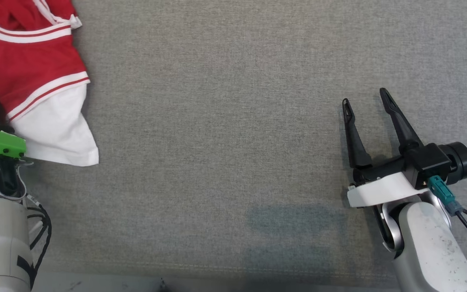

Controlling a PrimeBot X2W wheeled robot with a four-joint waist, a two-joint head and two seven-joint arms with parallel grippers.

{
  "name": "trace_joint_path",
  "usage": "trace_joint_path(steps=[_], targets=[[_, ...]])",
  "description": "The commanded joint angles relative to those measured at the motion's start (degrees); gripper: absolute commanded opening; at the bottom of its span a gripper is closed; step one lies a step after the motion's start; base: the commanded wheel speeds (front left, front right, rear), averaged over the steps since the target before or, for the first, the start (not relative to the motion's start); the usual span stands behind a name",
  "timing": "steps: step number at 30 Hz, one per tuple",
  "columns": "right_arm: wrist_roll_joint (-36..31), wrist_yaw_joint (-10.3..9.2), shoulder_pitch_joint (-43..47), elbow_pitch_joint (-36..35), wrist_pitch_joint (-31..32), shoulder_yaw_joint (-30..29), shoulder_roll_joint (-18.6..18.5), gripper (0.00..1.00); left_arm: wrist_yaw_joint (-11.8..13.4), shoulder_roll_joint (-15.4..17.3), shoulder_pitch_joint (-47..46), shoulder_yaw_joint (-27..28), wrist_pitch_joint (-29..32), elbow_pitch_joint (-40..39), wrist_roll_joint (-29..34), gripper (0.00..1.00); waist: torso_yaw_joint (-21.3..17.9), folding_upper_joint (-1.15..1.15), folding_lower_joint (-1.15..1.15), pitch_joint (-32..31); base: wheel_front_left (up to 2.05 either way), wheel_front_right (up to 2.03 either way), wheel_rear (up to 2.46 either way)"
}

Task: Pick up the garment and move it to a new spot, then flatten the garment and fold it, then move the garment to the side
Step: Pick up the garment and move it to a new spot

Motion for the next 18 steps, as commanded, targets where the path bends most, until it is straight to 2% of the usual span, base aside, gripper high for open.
trace_joint_path(steps=[1,2,3,4,8,12,18], targets=[[-0.1,-0.02,-0.6,-0.4,-0.2,-0.1,-0.2,1.00,-0.2,0.1,-0.9,0.4,0.2,1.3,-1.6,1.00,-1.9,0.65,-0.01,1.1,0.00,0.00,0.00],[0.1,-0.02,-0.6,-0.6,-0.2,-0.3,-0.2,1.00,-0.2,0.3,-1.0,0.4,0.4,2.2,-1.7,1.00,-2.1,0.65,-0.01,0.9,0.00,0.00,0.00],[0.3,-0.02,-0.4,-0.6,-0.2,-0.5,-0.2,1.00,-0.2,0.4,-1.1,0.2,0.4,3.0,-2.1,0.45,-2.1,0.65,-0.01,0.7,0.00,0.00,0.00],[0.5,-0.02,-0.1,-0.5,-0.2,-0.7,-0.2,1.00,-0.2,0.2,-1.1,-0.3,0.4,3.6,-2.4,0.00,-2.1,0.65,-0.01,0.3,0.00,0.00,0.00],[1.0,-0.02,1.2,0.2,-0.2,-1.2,-0.2,1.00,-0.2,-0.4,0.4,-3.1,1.1,3.1,-3.4,0.00,-1.7,0.65,-0.01,-1.5,0.00,0.00,0.00],[2.4,-0.02,2.2,0.7,-0.2,-1.0,-0.2,1.00,-0.2,0.7,2.2,-6.0,0.6,0.1,-4.6,0.00,-1.1,0.65,-0.01,-4.7,0.00,0.00,0.00],[5.0,-0.02,4.4,1.7,-0.2,-0.5,-0.2,1.00,-0.2,1.7,6.5,-11.3,2.0,-10.8,-8.9,0.00,-0.4,0.65,-0.01,-10.8,0.00,0.00,0.00]])
